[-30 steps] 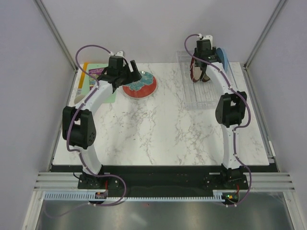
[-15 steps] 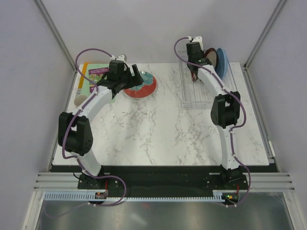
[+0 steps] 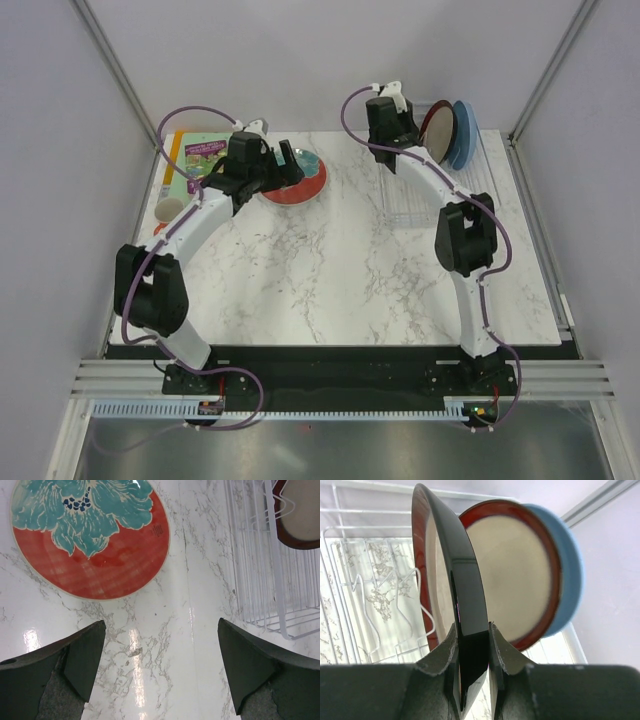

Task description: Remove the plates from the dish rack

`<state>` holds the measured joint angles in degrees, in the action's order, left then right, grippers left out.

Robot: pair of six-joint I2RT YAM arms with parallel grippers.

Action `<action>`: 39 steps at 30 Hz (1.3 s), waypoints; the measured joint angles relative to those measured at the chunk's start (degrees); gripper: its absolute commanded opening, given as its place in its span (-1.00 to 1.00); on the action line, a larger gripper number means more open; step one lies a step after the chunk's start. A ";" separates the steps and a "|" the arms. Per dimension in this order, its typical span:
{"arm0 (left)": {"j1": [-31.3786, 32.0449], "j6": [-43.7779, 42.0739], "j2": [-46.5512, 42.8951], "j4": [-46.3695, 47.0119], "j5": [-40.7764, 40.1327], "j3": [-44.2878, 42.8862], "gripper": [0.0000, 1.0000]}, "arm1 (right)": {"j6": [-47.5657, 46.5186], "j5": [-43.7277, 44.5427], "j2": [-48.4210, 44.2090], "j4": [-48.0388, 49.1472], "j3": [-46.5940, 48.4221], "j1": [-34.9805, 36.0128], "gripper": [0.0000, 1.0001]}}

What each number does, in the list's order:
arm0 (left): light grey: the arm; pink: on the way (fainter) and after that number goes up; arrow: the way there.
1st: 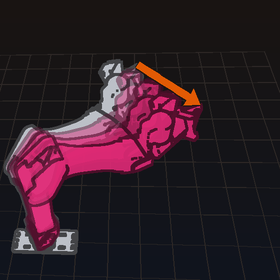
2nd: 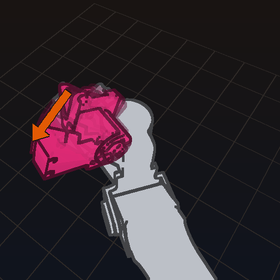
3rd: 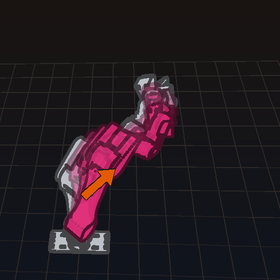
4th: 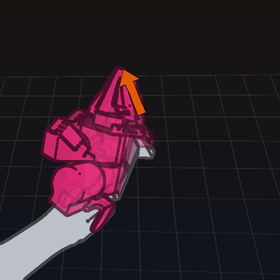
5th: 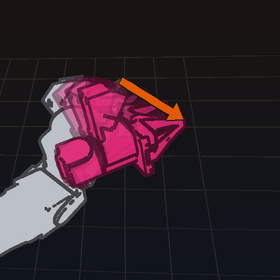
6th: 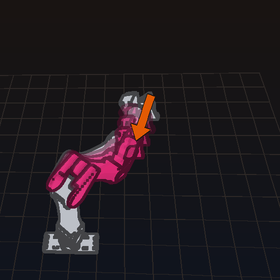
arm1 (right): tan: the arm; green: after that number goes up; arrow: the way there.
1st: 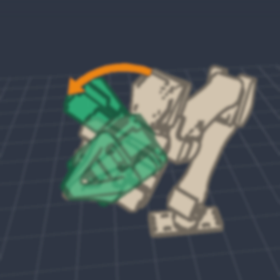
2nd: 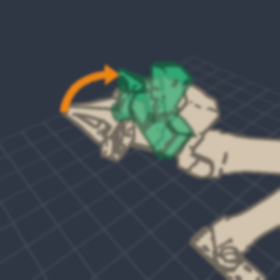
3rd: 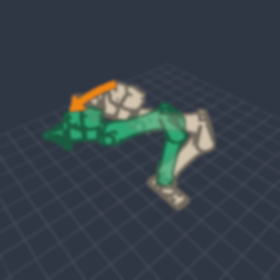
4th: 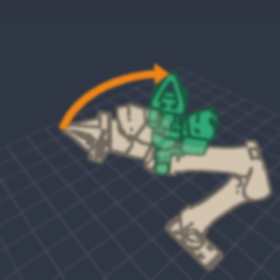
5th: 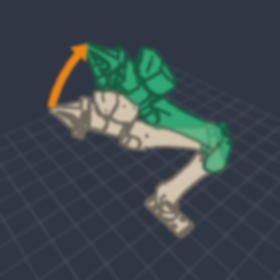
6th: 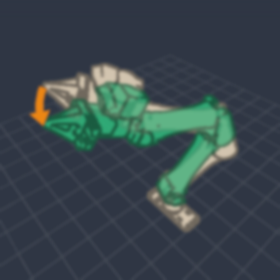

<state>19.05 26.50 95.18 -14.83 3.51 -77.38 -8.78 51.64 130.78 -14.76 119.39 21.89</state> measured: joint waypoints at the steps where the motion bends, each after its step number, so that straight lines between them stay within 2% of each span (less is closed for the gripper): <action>1: 0.00 0.02 -0.37 0.13 0.02 0.00 0.99 | 0.07 0.15 -1.09 -0.09 -0.63 0.00 -1.00; 11: 0.00 0.52 -1.49 0.35 2.97 1.11 0.99 | -0.59 4.26 -11.39 -0.70 -2.05 -1.20 -1.00; 15: 0.00 0.66 -2.56 1.31 4.92 2.60 1.00 | 1.57 1.40 -16.81 -4.68 -4.22 -2.08 -1.00; 20: 0.00 1.09 -4.35 4.11 9.51 4.09 0.99 | 8.48 -13.31 -24.98 -14.56 -6.23 -2.21 -1.00; 26: 0.00 2.27 -6.67 8.61 14.95 6.75 1.00 | 17.53 -34.51 -39.23 -20.76 -15.28 -1.36 -1.00; 33: 0.00 5.97 -10.36 15.85 17.90 14.19 0.99 | 25.27 -51.36 -49.53 -20.79 -25.66 -1.11 -1.00; 39: 0.00 11.41 -12.79 25.62 21.33 21.27 0.99 | 30.14 -59.54 -53.53 -19.06 -33.00 -1.11 -1.00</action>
<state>19.05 37.91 82.39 10.79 24.84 -56.12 21.37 -7.90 77.25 -33.82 86.39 20.78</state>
